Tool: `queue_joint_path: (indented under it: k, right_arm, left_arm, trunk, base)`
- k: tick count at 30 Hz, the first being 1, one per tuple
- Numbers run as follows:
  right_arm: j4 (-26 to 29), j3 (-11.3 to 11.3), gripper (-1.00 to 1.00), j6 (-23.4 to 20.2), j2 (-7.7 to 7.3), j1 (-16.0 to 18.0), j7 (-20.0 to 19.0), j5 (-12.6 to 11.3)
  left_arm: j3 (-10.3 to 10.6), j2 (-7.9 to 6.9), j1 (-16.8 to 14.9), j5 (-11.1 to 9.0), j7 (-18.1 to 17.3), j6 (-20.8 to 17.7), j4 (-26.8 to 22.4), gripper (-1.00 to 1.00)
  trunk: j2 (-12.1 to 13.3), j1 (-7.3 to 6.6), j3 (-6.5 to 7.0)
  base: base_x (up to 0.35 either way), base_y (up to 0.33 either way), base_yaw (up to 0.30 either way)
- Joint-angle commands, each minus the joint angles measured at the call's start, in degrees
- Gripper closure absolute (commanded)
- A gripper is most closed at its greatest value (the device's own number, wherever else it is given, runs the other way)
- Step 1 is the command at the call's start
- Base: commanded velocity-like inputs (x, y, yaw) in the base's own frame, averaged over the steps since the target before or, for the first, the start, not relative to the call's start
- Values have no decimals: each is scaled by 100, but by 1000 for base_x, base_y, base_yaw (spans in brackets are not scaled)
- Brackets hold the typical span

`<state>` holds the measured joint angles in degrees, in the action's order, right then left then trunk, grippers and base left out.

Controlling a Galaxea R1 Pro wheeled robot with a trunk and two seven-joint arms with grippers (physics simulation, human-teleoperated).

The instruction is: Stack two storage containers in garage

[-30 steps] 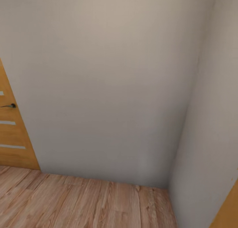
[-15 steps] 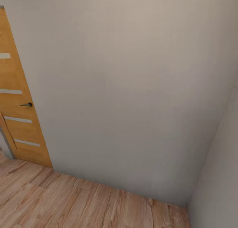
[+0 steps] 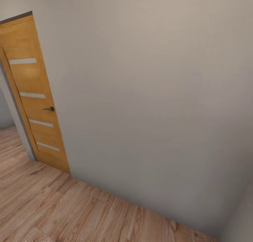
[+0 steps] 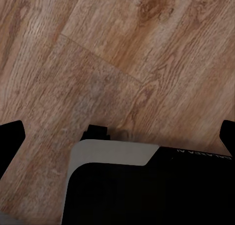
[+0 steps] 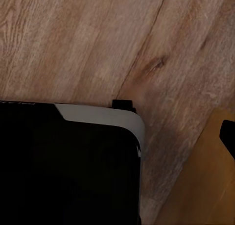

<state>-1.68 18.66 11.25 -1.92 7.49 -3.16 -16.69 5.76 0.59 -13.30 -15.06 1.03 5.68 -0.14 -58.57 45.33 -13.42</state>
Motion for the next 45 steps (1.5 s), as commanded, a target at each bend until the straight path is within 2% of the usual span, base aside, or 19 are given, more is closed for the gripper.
queue_joint_path:
  k: [1,19,45]
  right_arm:
    - [-18,36,-100,35,0,7,-24,-58]
    - [-17,41,-100,35,-48,7,61,-53]
    - [-19,47,-100,35,-46,7,61,-53]
  left_arm:
    - [48,2,-6,-50,11,21,9,-100]
    - [40,3,-6,-53,11,26,5,-100]
    - [40,-6,-6,-58,11,21,5,-100]
  trunk:
    - [-5,0,-7]
    - [-5,0,-7]
    - [-5,0,-7]
  base:
    - [1,0,269]
    - [17,0,273]
    - [190,0,273]
